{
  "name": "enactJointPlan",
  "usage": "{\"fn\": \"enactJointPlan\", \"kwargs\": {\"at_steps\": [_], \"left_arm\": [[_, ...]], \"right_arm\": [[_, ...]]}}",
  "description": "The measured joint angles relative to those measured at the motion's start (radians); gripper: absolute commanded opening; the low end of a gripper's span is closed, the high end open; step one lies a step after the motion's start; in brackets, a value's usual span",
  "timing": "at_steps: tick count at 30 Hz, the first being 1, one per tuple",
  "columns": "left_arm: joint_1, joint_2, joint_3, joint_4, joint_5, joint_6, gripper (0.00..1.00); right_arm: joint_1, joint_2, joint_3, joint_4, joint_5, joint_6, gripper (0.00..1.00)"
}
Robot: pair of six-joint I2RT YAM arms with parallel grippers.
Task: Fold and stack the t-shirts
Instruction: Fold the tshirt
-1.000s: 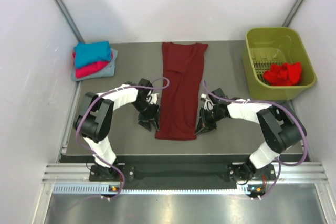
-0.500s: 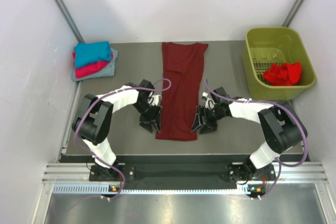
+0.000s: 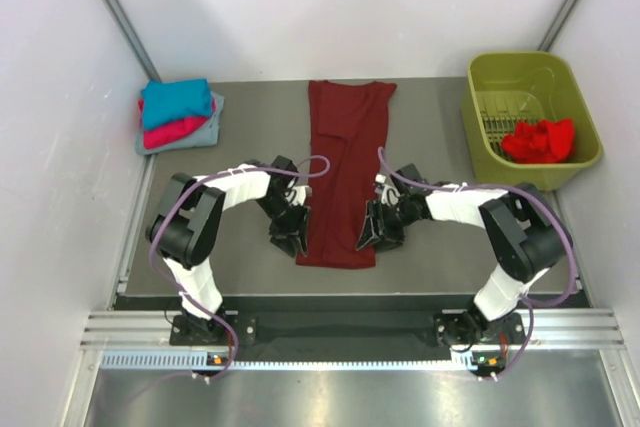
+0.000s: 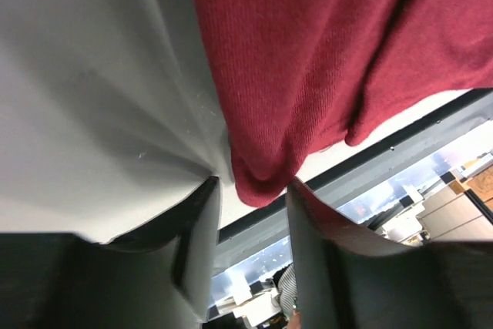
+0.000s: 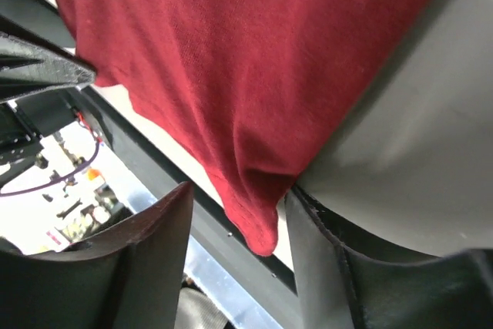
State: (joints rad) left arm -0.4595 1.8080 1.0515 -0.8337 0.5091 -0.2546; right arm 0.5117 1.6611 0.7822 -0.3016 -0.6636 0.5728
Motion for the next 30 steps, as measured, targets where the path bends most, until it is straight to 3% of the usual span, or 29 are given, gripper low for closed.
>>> {"fn": "enactJointPlan", "kwargs": {"at_steps": [5,7,10,11,20,30], "left_arm": [[-0.001,0.014,0.0,0.004,0.001,-0.008,0.31],[0.0,0.014,0.0,0.006,0.001,-0.009,0.26],[-0.001,0.014,0.0,0.013,0.005,-0.015,0.05],[-0.001,0.014,0.0,0.015,0.009,-0.016,0.0],[-0.001,0.003,0.008,0.014,0.031,-0.006,0.0],[-0.011,-0.174,0.019,0.006,0.056,0.01,0.0]], "right_arm": [[0.01,0.033,0.013,0.019,0.003,0.006,0.27],[0.016,0.038,0.013,0.022,0.008,0.005,0.22],[0.022,0.038,0.013,0.025,0.011,0.002,0.0],[0.023,0.038,0.012,0.024,0.011,0.003,0.0],[0.023,-0.053,-0.008,-0.007,0.024,-0.015,0.0],[-0.043,-0.238,-0.024,-0.091,0.045,-0.095,0.0]]}}
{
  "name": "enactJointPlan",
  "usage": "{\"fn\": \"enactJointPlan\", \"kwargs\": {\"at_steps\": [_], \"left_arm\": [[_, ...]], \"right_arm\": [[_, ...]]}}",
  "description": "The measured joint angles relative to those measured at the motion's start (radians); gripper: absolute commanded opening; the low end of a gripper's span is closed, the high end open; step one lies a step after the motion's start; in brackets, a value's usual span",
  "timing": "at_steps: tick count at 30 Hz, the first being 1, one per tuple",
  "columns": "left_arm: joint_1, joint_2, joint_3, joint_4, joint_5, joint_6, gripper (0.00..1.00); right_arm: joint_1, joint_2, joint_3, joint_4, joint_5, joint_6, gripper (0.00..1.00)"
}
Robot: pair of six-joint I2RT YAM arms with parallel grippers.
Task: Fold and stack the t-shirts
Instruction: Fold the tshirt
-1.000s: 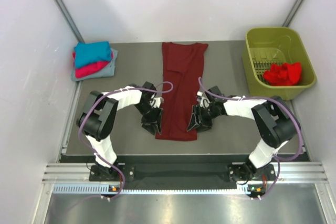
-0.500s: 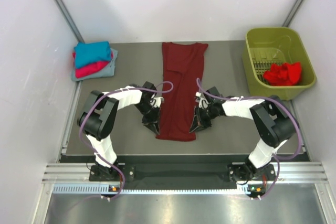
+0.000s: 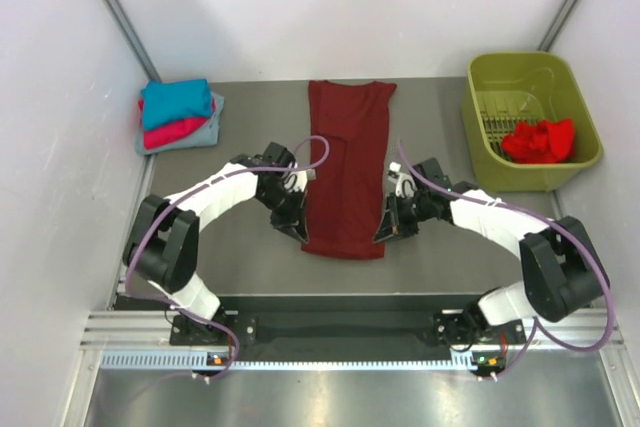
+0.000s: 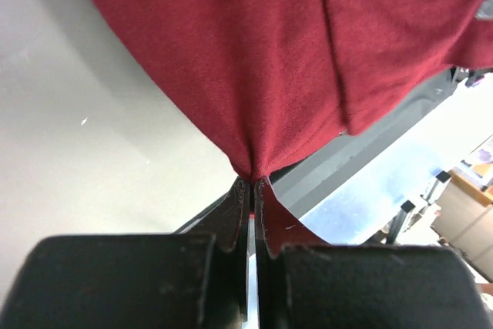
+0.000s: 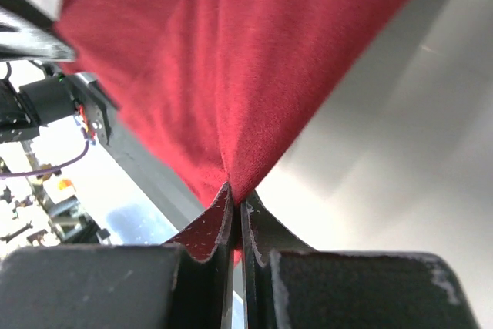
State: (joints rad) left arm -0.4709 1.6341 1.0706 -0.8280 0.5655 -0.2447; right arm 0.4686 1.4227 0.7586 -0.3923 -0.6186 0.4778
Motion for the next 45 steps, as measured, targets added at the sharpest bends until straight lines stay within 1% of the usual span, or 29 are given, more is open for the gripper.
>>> {"fn": "enactJointPlan", "kwargs": {"at_steps": [4,7,12,16,20,33,40,45], "left_arm": [[-0.006,-0.012,0.064,-0.023,-0.003,0.024,0.0],[-0.008,-0.006,0.151,-0.042,-0.011,0.05,0.0],[-0.008,0.012,0.254,-0.04,-0.014,0.073,0.0],[-0.008,0.042,0.264,-0.041,-0.018,0.081,0.0],[-0.008,0.061,0.263,-0.04,-0.032,0.082,0.0],[-0.005,0.061,0.272,-0.04,-0.056,0.09,0.0],[0.007,0.119,0.367,-0.039,-0.078,0.11,0.0],[0.021,0.21,0.463,-0.04,-0.089,0.121,0.0]], "right_arm": [[-0.04,-0.036,-0.004,-0.045,0.008,-0.034,0.0],[-0.051,-0.05,0.002,-0.07,0.009,-0.055,0.0],[-0.072,-0.031,0.078,-0.097,0.012,-0.082,0.0],[-0.084,0.024,0.168,-0.093,0.012,-0.097,0.0],[-0.088,0.074,0.218,-0.095,0.013,-0.111,0.0],[-0.089,0.099,0.246,-0.106,0.039,-0.138,0.0],[-0.116,0.099,0.248,-0.096,0.053,-0.143,0.0],[-0.159,0.133,0.307,-0.071,0.067,-0.154,0.0]]}}
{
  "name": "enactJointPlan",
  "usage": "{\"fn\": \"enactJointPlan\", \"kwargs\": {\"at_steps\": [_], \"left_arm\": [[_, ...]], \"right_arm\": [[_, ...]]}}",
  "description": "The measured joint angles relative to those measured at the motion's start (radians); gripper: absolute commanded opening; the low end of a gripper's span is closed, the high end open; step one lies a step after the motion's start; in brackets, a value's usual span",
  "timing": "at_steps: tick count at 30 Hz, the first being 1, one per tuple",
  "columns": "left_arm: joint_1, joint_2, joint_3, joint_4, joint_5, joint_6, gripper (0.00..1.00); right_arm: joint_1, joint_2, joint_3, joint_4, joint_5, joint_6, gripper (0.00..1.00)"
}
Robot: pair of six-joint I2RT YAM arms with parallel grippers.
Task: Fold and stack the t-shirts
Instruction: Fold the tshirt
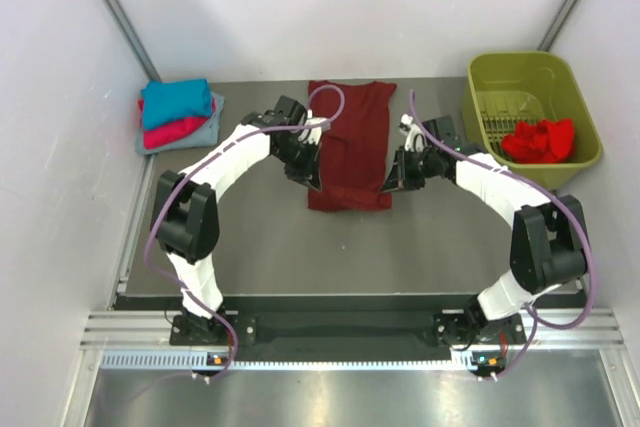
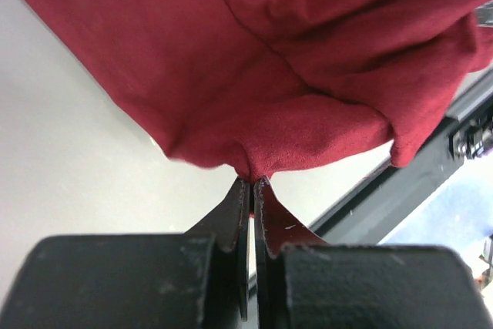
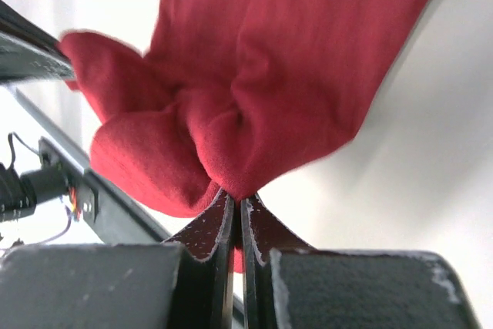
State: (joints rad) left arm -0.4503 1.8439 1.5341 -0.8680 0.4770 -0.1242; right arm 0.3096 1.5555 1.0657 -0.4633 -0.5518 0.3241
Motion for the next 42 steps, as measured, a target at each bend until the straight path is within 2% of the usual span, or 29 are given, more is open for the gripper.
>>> {"fn": "enactJointPlan", "kwargs": {"at_steps": [10,21,28,29,30,31,32,34,35,37,40,42], "left_arm": [[0.066,0.17,0.173,0.029,-0.024,0.005,0.0],[0.146,0.483,0.57,0.04,-0.053,0.029,0.0],[0.16,0.6,0.715,0.045,-0.076,0.038,0.0],[0.16,0.609,0.727,0.049,-0.079,0.041,0.01],[0.16,0.614,0.731,0.054,-0.084,0.045,0.06],[0.16,0.617,0.735,0.056,-0.089,0.047,0.16],[0.16,0.62,0.737,0.061,-0.1,0.048,0.36],[0.16,0.62,0.739,0.066,-0.125,0.053,0.45],[0.159,0.62,0.746,0.068,-0.139,0.051,0.5],[0.16,0.62,0.762,0.077,-0.172,0.047,0.52],[0.16,0.608,0.772,0.092,-0.214,0.045,0.56],[0.161,0.561,0.719,0.108,-0.222,0.041,0.56]], "right_arm": [[-0.046,0.21,0.21,0.055,0.012,-0.031,0.0],[-0.047,0.498,0.542,0.081,0.034,-0.06,0.0],[-0.056,0.593,0.679,0.085,0.044,-0.063,0.0],[-0.057,0.602,0.685,0.086,0.045,-0.063,0.0],[-0.058,0.611,0.687,0.09,0.047,-0.064,0.0],[-0.059,0.62,0.689,0.09,0.048,-0.064,0.04],[-0.059,0.633,0.69,0.095,0.053,-0.063,0.14],[-0.06,0.652,0.69,0.097,0.06,-0.064,0.44],[-0.061,0.661,0.69,0.096,0.063,-0.069,0.53],[-0.063,0.665,0.69,0.092,0.072,-0.083,0.62],[-0.068,0.658,0.691,0.094,0.088,-0.096,0.63],[-0.072,0.649,0.689,0.093,0.091,-0.097,0.62]]}}
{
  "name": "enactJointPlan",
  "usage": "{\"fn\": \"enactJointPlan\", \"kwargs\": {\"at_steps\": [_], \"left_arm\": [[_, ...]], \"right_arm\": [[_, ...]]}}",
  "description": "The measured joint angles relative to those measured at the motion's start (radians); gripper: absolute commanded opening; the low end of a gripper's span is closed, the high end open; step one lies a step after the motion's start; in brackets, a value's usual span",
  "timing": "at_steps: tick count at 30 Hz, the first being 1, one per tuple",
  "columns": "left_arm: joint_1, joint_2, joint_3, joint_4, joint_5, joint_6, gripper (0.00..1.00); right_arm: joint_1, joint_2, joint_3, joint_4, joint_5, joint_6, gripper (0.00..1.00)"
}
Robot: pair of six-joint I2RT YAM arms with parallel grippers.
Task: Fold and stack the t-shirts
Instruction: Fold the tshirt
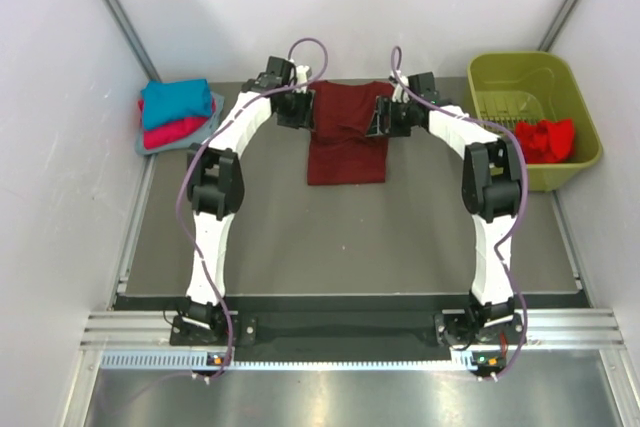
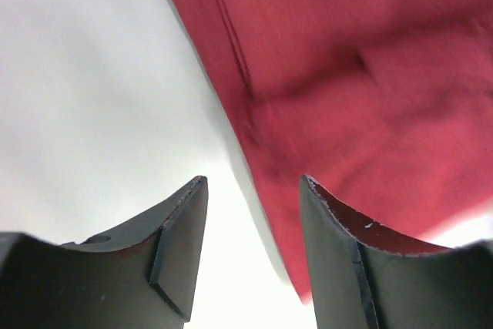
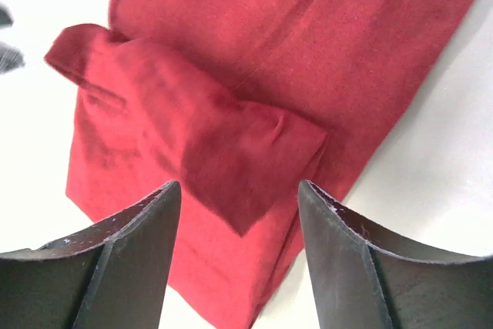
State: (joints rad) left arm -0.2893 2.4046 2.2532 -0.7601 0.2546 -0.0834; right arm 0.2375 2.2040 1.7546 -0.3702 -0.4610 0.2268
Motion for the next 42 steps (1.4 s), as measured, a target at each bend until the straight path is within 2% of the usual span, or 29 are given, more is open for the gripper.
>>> {"fn": "enactJointPlan", "kwargs": {"at_steps": [5,8,14,17,21,27,35,39,42], "left_arm": [[0.002,-0.258,-0.303,0.043,0.064,-0.035,0.55],[-0.002,-0.378,-0.409,0.06,0.112,-0.066,0.54],[-0.012,-0.423,-0.535,0.115,0.176,-0.123,0.53],[-0.012,-0.384,-0.555,0.116,0.186,-0.132,0.53],[-0.015,-0.331,-0.553,0.122,0.209,-0.146,0.53],[-0.04,-0.268,-0.533,0.13,0.21,-0.146,0.53],[-0.05,-0.259,-0.533,0.13,0.175,-0.142,0.54],[-0.045,-0.259,-0.534,0.13,0.149,-0.141,0.55],[-0.038,-0.259,-0.534,0.129,0.141,-0.143,0.55]], "right_arm": [[0.002,-0.087,-0.056,0.004,-0.023,0.011,0.62],[0.015,-0.148,-0.101,0.009,-0.058,0.029,0.62],[0.085,-0.181,-0.191,0.042,-0.127,0.072,0.61],[0.108,-0.175,-0.232,0.031,-0.145,0.092,0.61],[0.109,-0.109,-0.179,0.034,-0.158,0.1,0.61],[0.091,0.04,0.019,0.039,-0.146,0.111,0.61],[0.045,0.191,0.297,0.058,-0.056,0.098,0.63],[0.028,0.156,0.283,0.08,-0.048,0.089,0.62],[0.019,0.042,0.118,0.088,-0.06,0.092,0.62]]}}
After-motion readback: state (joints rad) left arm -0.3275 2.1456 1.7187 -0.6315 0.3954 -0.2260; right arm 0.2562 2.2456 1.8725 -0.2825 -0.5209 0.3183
